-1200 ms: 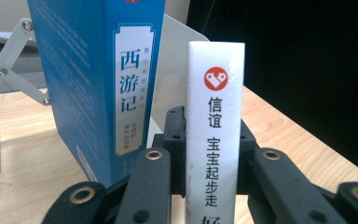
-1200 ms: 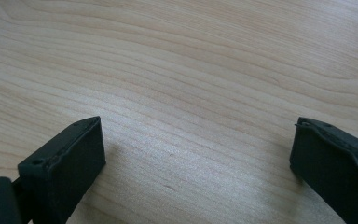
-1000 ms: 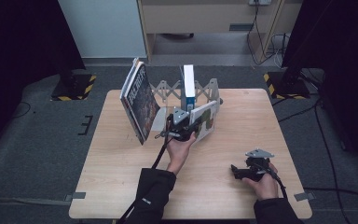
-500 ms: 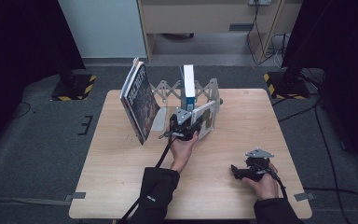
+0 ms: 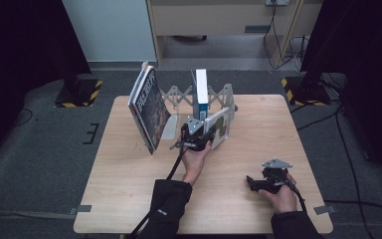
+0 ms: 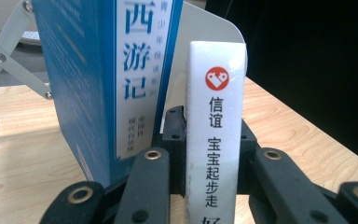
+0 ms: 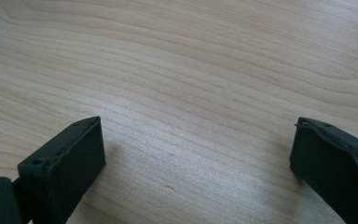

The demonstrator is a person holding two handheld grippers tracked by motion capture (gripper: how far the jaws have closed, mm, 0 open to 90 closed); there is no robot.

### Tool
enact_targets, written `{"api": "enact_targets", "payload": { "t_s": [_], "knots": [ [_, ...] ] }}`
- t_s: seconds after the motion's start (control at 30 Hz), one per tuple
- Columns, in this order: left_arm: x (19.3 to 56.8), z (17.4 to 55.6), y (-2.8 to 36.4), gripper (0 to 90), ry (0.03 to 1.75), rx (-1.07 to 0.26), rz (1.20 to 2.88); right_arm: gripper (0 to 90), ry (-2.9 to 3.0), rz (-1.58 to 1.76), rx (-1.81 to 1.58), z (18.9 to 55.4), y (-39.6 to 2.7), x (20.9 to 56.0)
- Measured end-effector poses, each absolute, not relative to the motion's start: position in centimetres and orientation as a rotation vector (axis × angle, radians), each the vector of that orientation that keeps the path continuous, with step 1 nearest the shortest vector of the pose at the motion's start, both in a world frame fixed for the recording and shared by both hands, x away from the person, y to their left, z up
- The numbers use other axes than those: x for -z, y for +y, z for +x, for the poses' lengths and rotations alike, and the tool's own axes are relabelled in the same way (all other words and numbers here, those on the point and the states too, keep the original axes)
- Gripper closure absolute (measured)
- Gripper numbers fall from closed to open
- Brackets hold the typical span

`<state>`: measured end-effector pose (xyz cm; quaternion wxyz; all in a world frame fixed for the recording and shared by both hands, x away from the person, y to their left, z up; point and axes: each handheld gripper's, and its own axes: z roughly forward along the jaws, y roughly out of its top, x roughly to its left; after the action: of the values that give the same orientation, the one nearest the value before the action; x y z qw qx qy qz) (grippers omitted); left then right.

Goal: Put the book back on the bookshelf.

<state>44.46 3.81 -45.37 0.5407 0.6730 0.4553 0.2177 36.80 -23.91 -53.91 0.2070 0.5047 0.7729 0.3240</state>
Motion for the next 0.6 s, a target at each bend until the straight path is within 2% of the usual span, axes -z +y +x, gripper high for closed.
{"api": "enact_targets", "payload": {
  "t_s": [0.6],
  "knots": [
    [48.1, 41.2, 5.0, 72.6, 1.071, -0.491, 1.667, 3.4, 2.152, 1.406, -0.902, 36.8, -23.9, 53.9]
  ]
}}
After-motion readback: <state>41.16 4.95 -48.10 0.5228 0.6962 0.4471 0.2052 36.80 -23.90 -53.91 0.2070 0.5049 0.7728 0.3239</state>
